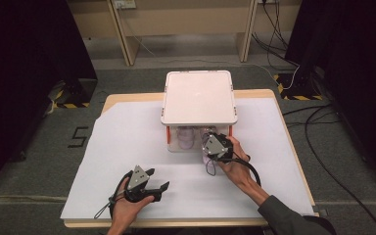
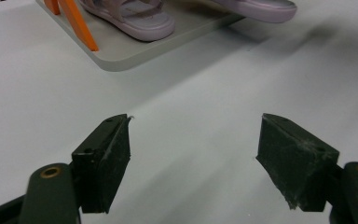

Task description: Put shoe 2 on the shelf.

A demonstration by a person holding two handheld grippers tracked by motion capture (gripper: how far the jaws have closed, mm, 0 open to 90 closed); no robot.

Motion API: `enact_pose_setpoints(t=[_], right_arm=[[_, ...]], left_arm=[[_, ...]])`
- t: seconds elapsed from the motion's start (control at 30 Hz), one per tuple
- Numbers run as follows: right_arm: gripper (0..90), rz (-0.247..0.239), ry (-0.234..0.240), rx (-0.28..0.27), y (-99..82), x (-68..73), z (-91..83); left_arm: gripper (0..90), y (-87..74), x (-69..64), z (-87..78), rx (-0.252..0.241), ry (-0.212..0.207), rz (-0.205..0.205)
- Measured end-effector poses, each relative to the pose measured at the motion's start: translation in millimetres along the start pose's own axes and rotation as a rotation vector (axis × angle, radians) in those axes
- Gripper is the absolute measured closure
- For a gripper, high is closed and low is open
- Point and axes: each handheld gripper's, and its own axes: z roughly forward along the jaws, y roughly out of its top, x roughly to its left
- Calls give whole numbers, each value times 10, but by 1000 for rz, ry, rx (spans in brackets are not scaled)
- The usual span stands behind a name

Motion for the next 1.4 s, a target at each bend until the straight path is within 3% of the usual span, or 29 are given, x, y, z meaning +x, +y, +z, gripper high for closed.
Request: enact_pose_setpoints(t=[0.23,0.37,0.43,0.57,0.7,0.83,0.9,1.13,1.23,1.3,1.4], right_arm=[[786,-17,-27,33,13,-12,208],[670,8,-11,56,-11,-31,295],[588,16,-32,55,-7,-53,279],[490,27,-26,80,31,-87,210],[458,33,-7,92,57,-96,103],[471,52,-3,66,58,-132,-52],[451,87,1,50,49,-150,-125],[427,220,87,-49,-60,-153,-479],[403,288,155,-81,-178,-97,-601],[398,313,173,-71,-268,-21,-633],[401,301,205,-27,-367,93,-593]], left_arm=[[248,0,3,4,-4,-1,-4],[249,0,-1,3,1,-5,-2],[248,-3,-6,10,1,-7,0],[249,-2,-14,10,5,-11,3],[249,-3,-14,11,6,-14,3],[249,-1,-19,12,7,-16,4],[249,-1,-24,12,6,-17,7],[248,0,-21,4,0,-14,6],[249,2,-26,2,-3,-15,5],[249,3,-28,4,-3,-14,6],[248,5,-37,11,0,-14,10]])
